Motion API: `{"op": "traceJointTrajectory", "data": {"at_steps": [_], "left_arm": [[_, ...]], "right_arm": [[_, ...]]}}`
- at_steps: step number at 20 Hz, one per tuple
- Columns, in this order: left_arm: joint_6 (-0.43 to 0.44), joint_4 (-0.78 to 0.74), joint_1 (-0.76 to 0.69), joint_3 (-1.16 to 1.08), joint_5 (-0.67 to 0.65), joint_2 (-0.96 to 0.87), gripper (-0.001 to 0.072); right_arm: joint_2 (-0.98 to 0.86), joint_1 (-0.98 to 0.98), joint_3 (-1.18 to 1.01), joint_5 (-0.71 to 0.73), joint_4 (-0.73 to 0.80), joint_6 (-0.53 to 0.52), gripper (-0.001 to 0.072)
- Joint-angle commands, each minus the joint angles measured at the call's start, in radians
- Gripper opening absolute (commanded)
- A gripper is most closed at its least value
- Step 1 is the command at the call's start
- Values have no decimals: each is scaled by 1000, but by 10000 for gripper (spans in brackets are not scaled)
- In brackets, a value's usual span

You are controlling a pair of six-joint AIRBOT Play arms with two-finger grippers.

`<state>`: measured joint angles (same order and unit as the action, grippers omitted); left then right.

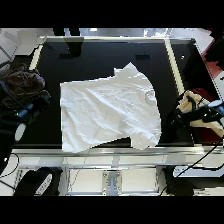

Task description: Fold the shirts.

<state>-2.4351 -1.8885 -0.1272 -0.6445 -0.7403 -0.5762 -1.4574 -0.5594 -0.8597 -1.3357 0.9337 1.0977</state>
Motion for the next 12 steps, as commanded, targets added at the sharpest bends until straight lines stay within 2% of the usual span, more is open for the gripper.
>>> {"op": "traceJointTrajectory", "data": {"at_steps": [1, 6, 7, 9, 10, 11, 12], "left_arm": [[-26, 50, -5, 66, 82, 156, 430], [-26, 58, -5, 66, 82, 200, 429], [-26, 58, -5, 66, 81, 200, 430], [-26, 62, -5, 66, 77, 197, 429], [-26, 73, -5, 66, 56, 197, 429], [-27, 91, -5, 67, -5, 197, 428], [-44, 104, -5, 68, -130, 195, 419]], "right_arm": [[16, -14, 232, 134, -123, -45, 554], [16, -13, 247, 115, -132, -37, 553], [16, -13, 247, 107, -134, -34, 521], [16, -13, 247, 89, -133, -47, 206], [16, -13, 247, 85, -134, -50, 136], [16, -13, 247, 72, -137, -61, 133], [16, -13, 246, 63, -144, -72, 132]]}}
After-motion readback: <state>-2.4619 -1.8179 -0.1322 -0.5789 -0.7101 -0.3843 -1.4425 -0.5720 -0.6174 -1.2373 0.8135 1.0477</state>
